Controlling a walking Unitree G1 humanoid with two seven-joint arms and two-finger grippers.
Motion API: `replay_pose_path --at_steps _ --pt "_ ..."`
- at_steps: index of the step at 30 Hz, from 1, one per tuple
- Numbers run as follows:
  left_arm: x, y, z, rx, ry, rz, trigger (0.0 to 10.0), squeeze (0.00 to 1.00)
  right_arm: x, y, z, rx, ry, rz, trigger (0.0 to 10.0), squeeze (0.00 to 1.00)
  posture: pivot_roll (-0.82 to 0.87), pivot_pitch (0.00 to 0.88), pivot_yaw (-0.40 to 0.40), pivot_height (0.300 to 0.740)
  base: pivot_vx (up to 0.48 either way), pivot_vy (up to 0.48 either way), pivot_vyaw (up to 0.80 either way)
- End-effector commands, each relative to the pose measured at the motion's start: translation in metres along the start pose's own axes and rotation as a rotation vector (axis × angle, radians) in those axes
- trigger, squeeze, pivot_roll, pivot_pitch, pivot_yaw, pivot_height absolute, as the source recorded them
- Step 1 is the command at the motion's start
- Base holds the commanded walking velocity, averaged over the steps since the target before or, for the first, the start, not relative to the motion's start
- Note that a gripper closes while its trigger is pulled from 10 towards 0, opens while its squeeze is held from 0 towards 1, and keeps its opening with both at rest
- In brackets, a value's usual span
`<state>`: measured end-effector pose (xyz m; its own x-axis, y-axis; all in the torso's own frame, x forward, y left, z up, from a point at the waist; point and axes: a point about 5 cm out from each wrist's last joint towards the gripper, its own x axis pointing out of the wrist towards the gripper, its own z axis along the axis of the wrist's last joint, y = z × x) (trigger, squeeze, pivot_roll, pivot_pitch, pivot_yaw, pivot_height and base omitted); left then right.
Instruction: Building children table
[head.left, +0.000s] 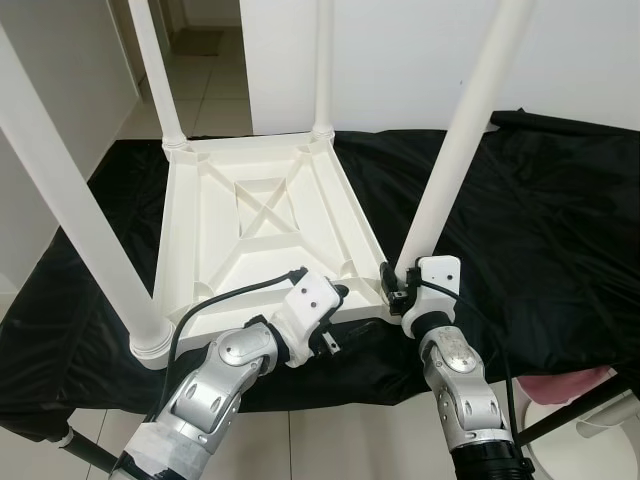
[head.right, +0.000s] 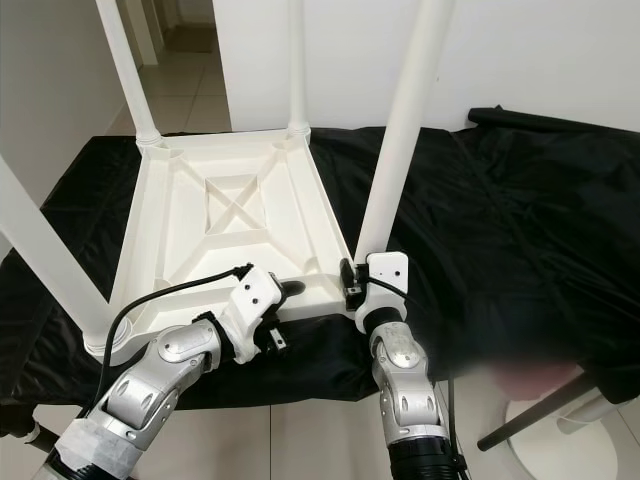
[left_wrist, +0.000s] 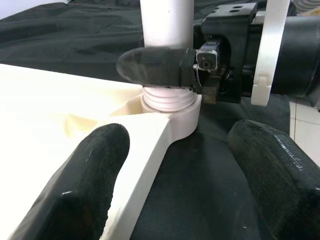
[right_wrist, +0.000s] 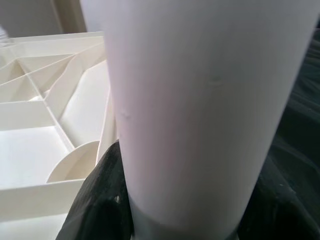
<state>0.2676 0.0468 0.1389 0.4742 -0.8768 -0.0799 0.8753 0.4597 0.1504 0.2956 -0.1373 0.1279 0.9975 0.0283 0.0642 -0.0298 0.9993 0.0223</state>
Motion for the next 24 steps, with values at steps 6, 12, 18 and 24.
replay_pose_path --at_steps 6,12,18,24 --pt "-0.004 0.005 0.000 0.003 0.010 0.013 10.0 0.00 -0.007 0.016 -0.014 0.059 0.079 -0.032 10.0 0.73 -0.03 0.007 0.017 0.740 0.000 0.000 0.00" --pt "-0.003 0.005 0.000 0.003 0.011 0.010 10.0 0.00 -0.003 0.006 0.001 0.051 -0.012 0.085 10.0 1.00 -0.03 0.007 0.018 0.740 0.000 0.000 0.00" --pt "-0.004 0.002 0.000 0.003 0.010 0.003 10.0 0.00 -0.001 -0.019 0.008 0.016 -0.039 0.290 10.0 0.00 -0.03 0.006 0.015 0.740 0.000 0.000 0.00" --pt "-0.003 0.002 0.000 0.002 0.009 0.001 10.0 0.00 0.005 -0.031 0.010 -0.071 -0.025 0.418 10.0 0.00 -0.03 0.005 0.015 0.740 0.000 0.000 0.00"
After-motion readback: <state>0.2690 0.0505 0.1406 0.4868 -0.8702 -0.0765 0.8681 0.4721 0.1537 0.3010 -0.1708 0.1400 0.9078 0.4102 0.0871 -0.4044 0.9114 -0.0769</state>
